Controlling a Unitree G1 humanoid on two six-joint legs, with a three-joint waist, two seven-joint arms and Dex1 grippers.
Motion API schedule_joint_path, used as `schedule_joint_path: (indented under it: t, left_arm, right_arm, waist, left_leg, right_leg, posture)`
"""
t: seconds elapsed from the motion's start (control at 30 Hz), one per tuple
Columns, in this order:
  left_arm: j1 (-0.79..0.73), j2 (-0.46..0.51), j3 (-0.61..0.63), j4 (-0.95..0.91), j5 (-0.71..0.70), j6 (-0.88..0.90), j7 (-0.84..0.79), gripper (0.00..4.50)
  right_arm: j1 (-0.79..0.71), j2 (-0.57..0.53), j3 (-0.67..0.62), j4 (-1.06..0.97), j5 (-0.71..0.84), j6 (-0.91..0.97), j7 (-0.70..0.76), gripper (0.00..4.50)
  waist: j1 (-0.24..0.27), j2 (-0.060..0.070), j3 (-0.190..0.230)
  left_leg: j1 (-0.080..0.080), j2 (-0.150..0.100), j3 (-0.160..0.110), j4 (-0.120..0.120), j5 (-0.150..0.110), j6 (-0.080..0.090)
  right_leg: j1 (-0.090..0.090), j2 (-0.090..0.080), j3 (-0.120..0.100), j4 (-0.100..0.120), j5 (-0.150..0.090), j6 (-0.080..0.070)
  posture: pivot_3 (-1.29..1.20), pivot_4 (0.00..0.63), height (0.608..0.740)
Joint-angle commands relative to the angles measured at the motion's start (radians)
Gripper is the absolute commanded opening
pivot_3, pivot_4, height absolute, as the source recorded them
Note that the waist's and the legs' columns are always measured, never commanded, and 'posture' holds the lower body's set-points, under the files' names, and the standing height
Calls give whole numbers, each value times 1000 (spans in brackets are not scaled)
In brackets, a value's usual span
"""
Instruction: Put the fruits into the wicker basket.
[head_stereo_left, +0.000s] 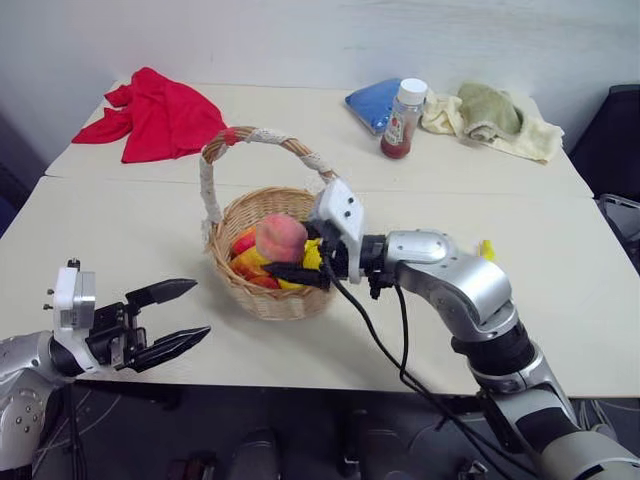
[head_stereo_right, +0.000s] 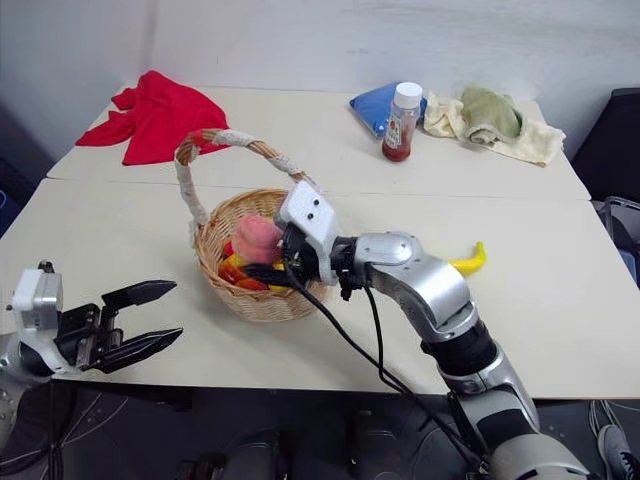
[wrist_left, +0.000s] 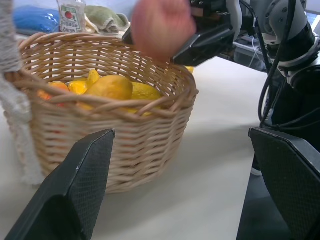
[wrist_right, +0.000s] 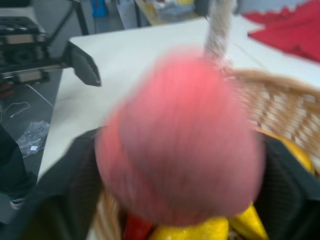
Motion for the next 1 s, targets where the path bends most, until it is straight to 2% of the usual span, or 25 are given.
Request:
schedule_joint_path:
  t: [0.03,0.13,0.23,0.33,0.37,0.57,0.67,0.73,0.9,1.0]
  left_arm:
    - [4,11,-2,-41,9,-24,1,4500]
    - [-7,13,-16,-39,14,-30,-2,4500]
    - [-23,14,-30,-36,19,-38,-4,4500]
    - [-40,18,-42,-32,17,-43,-12,4500]
    - [-44,20,-46,-31,16,-45,-16,4500]
    - [-65,102,-48,-121,-144,149,7,4500]
    - [-108,94,-54,-127,-134,132,36,4500]
    - [-135,77,-66,-115,-118,120,57,4500]
    - [-143,72,-91,-102,-93,117,55,4500]
    - [-143,88,-97,-75,-59,98,35,4500]
  right_arm:
    - [-17,-5,-42,-50,20,-2,15,4474]
    - [22,-43,-87,-105,92,-31,111,4474]
    - [99,-129,-162,-185,186,-34,215,4474]
    - [239,-215,-290,-283,317,-47,305,4474]
    - [282,-218,-330,-299,334,-64,290,4474]
    - [646,-306,-546,-135,18,-516,277,4474]
    - [797,-311,-716,13,-79,-748,248,4474]
    - [902,-318,-773,85,-121,-859,265,4474]
    - [1030,-310,-854,205,-159,-1015,231,4474]
    - [1010,-319,-860,178,-106,-911,176,4474]
  waist:
    - [0,0,0]
    - [0,0,0]
    - [4,0,0]
    - [10,0,0]
    - [15,0,0]
    - [24,0,0]
    - [30,1,0]
    - [30,1,0]
    - [14,1,0]
    - [6,1,0]
  left_leg:
    - [0,0,0,0,0,0]
    - [0,0,-1,-1,0,0]
    - [0,0,-2,-1,0,0]
    - [0,0,-2,-1,0,0]
    - [1,0,-2,-1,0,0]
    - [4,1,-1,-1,-1,0]
    - [4,-1,1,0,0,1]
    - [4,-1,2,0,0,1]
    - [6,0,5,-1,0,1]
    - [8,0,6,0,0,1]
  right_leg:
    - [0,0,0,0,0,0]
    - [0,0,-1,0,0,0]
    - [1,1,-3,-1,0,0]
    - [2,1,-3,-2,0,1]
    - [3,1,-3,-3,0,1]
    - [7,4,-2,-5,0,3]
    - [7,4,0,-6,1,5]
    - [8,5,1,-7,2,6]
    - [8,9,5,-7,2,6]
    - [8,12,12,-7,2,7]
  posture:
    - [0,150,740]
    - [0,150,740]
    - [0,150,740]
    - [0,150,740]
    - [0,150,740]
    - [0,150,740]
    - [0,150,740]
    - [0,150,740]
    - [0,150,740]
    - [0,150,740]
